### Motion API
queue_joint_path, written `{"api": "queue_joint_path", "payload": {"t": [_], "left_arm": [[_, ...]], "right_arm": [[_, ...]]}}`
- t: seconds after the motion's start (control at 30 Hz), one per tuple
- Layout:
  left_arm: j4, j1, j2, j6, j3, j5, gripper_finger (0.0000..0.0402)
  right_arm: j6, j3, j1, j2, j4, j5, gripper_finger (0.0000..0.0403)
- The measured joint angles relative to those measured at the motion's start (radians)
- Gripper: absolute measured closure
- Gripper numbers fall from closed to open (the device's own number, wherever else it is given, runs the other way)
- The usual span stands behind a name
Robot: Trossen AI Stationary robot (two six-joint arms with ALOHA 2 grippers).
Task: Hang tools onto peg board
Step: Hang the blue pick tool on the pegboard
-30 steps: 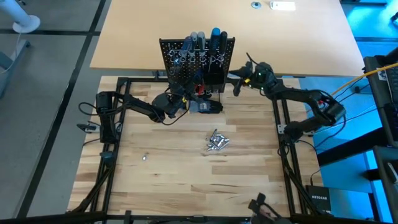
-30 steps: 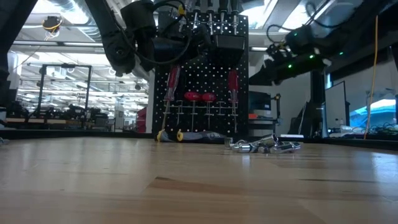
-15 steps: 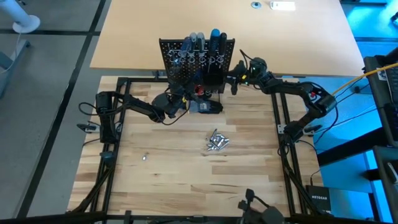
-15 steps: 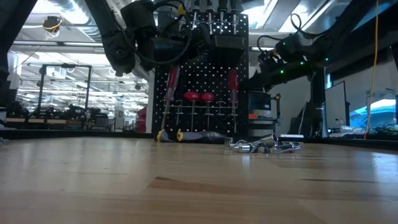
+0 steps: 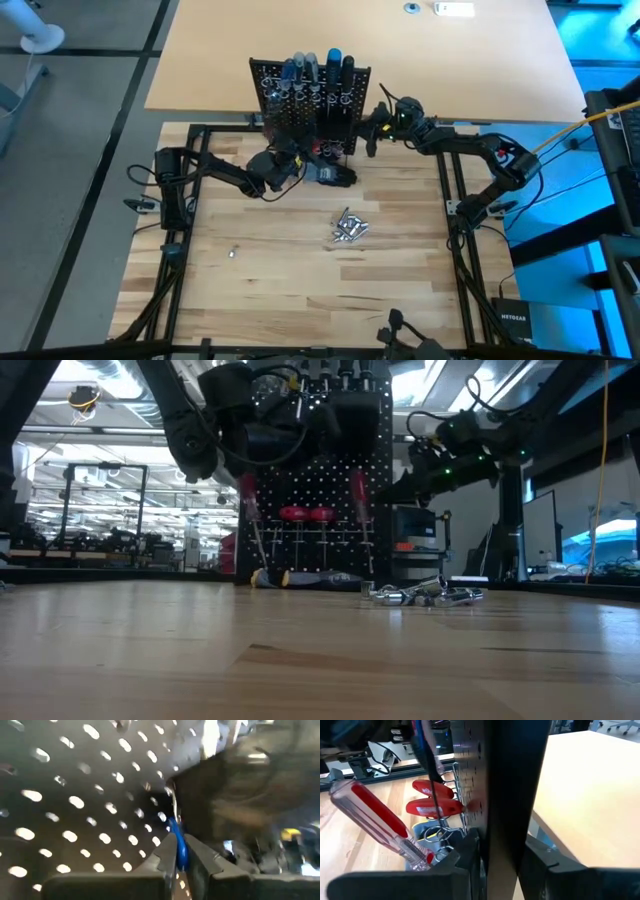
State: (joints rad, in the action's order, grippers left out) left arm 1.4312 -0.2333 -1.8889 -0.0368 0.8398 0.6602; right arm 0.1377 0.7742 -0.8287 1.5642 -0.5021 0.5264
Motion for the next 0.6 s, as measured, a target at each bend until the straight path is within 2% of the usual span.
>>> {"api": "queue_joint_path", "payload": {"t": [0.3, 0.6], "left_arm": [[-0.078, 0.036, 0.003, 0.092, 0.003, 0.006, 0.0385], [-0.061, 0.04, 0.003, 0.209, 0.003, 0.019, 0.0385]], "right_arm": [[-0.007, 0.0, 0.0, 0.0, -0.002, -0.004, 0.031], [-0.009, 0.0, -0.001, 0.001, -0.004, 0.0, 0.0311]]}}
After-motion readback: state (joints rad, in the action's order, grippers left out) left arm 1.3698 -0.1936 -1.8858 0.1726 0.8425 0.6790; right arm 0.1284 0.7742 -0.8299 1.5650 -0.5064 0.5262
